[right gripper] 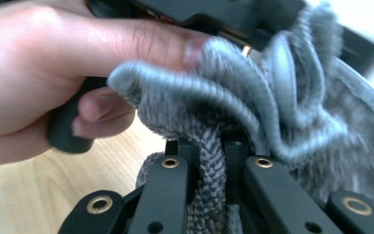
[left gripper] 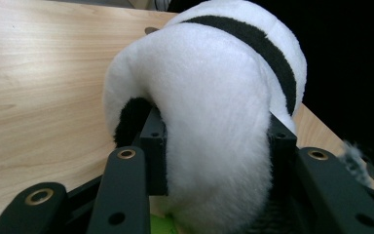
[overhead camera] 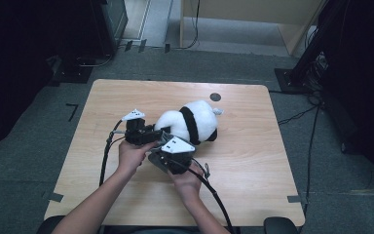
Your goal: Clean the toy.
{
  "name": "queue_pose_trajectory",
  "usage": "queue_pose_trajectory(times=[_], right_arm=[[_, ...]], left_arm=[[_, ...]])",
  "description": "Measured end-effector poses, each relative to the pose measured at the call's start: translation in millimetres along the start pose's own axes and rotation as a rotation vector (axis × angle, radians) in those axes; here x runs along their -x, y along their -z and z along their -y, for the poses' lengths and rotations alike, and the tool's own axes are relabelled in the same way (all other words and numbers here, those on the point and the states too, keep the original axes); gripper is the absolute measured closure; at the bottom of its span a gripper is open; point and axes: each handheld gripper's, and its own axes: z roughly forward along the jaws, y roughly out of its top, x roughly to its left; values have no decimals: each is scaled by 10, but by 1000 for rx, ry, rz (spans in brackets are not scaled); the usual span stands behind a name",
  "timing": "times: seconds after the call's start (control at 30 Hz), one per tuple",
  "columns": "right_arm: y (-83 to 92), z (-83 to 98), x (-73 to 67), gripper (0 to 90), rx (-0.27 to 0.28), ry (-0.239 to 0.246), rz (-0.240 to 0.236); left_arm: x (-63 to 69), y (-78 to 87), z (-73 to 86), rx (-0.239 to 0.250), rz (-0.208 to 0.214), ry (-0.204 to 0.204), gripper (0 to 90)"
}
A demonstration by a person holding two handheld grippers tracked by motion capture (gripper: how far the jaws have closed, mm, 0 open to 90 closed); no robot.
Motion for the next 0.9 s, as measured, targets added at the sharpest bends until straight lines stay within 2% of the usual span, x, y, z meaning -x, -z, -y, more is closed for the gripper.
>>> queue_pose_trajectory(times=[0.13, 0.23, 0.37, 0.47, 0.7, 0.9], right_arm=[[-119, 53, -24, 849, -25, 58, 52], [-208, 102, -23, 849, -46, 65, 74], [-236, 119, -13, 850, -57, 82, 87], [-236, 135, 22, 850, -70, 65, 80], [-242, 155, 85, 850, -86, 54, 69], [-286, 230, 167, 850, -137, 21, 66]], left_arm=[[-14, -2, 1, -1, -4, 18, 571], [-28, 1, -1, 0, -11, 18, 571], [-94, 11, 0, -5, -12, 44, 570], [-120, 12, 0, -4, -9, 63, 570], [-134, 6, -1, -6, -8, 71, 570], [-170, 50, -20, 15, -6, 82, 570]])
